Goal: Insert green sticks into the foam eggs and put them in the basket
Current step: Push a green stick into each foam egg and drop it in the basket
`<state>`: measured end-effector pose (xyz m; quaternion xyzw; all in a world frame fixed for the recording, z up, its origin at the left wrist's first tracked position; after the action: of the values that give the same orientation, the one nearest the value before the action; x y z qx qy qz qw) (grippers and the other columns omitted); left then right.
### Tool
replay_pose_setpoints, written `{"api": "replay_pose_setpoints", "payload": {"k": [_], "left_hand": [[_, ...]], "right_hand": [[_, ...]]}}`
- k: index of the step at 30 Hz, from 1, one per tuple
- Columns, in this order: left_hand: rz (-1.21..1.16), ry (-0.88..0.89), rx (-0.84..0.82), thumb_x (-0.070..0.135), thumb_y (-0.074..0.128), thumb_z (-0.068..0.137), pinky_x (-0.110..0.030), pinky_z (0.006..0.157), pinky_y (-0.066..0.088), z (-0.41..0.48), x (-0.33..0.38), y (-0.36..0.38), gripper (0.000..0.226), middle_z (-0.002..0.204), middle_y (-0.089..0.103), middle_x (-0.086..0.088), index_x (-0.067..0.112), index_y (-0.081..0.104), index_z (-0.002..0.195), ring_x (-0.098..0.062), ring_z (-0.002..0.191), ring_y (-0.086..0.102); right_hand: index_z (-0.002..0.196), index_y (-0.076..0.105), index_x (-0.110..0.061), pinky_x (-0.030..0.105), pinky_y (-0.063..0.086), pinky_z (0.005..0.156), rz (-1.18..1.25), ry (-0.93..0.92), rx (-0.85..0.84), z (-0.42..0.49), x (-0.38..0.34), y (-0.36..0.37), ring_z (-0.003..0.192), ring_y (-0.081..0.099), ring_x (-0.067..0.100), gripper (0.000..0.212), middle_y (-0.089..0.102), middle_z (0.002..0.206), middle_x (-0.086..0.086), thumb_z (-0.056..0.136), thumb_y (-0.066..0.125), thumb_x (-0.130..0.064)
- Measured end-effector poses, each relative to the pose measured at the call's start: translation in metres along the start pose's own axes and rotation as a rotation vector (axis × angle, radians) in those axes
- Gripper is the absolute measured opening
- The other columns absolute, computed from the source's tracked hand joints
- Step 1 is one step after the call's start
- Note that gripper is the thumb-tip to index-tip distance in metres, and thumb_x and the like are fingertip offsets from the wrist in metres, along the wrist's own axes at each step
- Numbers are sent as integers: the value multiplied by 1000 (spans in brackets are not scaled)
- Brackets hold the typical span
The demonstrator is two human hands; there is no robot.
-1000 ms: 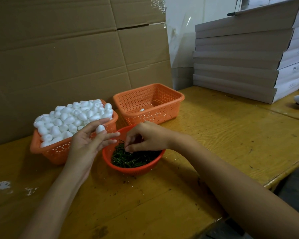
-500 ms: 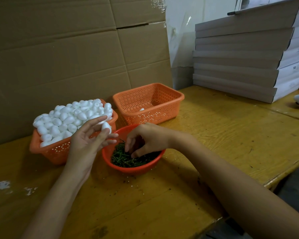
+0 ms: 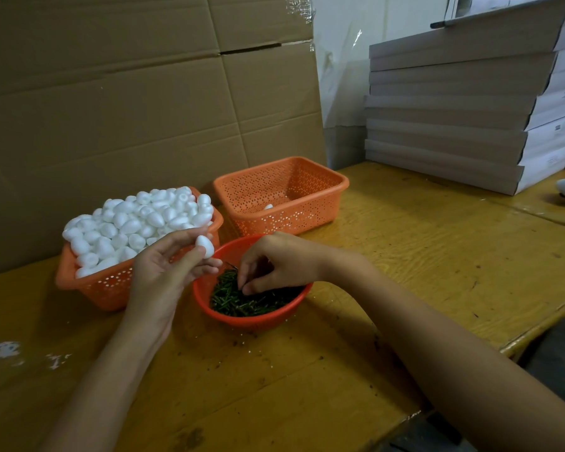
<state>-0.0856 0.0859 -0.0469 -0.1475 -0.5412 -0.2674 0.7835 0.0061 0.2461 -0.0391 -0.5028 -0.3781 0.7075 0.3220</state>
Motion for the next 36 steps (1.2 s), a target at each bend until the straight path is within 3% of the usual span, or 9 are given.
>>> {"api": "replay_pose_setpoints", "payload": {"k": [6, 11, 15, 19, 23, 29, 36], "left_hand": [[50, 22, 13, 13, 83, 78, -25, 71, 64, -3, 3, 1, 30, 108, 80, -7, 15, 79, 107, -25, 81, 80], [42, 31, 21, 14, 84, 77, -24, 71, 64, -3, 4, -1, 25, 107, 80, -6, 27, 83, 99, -25, 81, 80], [31, 28, 22, 17, 83, 77, -26, 73, 64, -3, 4, -2, 25, 108, 79, -7, 25, 82, 101, -28, 83, 80], [21, 13, 33, 6, 81, 86, -27, 75, 65, -1, 1, -2, 23, 109, 80, -9, 20, 82, 105, -31, 87, 80], [25, 22, 15, -2, 75, 91, -27, 75, 65, -2, 3, 0, 31, 112, 80, -6, 27, 84, 98, -29, 87, 80], [1, 7, 12, 7, 79, 86, -26, 76, 65, -2, 3, 1, 25, 109, 81, -6, 28, 85, 98, -30, 89, 81], [18, 18, 11, 21, 87, 75, -25, 77, 64, -1, 1, -2, 31, 107, 81, -10, 29, 83, 105, -26, 86, 81]], "right_hand": [[105, 79, -23, 39, 55, 94, -3, 4, -14, 0, 0, 0, 97, 69, 0, 14, 77, 103, -12, 91, 80, -25], [107, 77, -22, 38, 55, 95, 15, 26, -29, -1, 1, 1, 95, 70, -3, 21, 78, 99, -13, 87, 84, -19], [107, 77, -24, 40, 55, 96, 7, 26, -27, 0, 0, 1, 96, 70, -3, 22, 78, 100, -14, 86, 84, -20], [106, 77, -26, 38, 55, 95, -21, 40, -19, 0, 1, 1, 97, 69, -1, 21, 77, 103, -13, 87, 84, -22], [106, 78, -27, 34, 55, 91, -105, 48, -6, -2, 2, -1, 97, 67, 1, 18, 76, 104, -14, 89, 82, -26], [107, 78, -27, 36, 55, 90, -161, 59, -17, -3, 2, -3, 98, 68, 5, 17, 75, 106, -13, 91, 80, -31], [111, 79, -23, 37, 54, 96, -66, 39, -103, -7, -1, -4, 102, 67, 6, 20, 75, 113, -10, 93, 74, -16]]}}
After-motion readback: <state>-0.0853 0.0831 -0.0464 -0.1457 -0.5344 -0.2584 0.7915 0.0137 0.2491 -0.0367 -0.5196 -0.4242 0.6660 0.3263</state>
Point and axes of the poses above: each hand's wrist, its own z-axis towards the middle knuckle, its own y-axis out of the palm, x = y × z, the point moved 6 cm from there along z, towards the middle knuckle
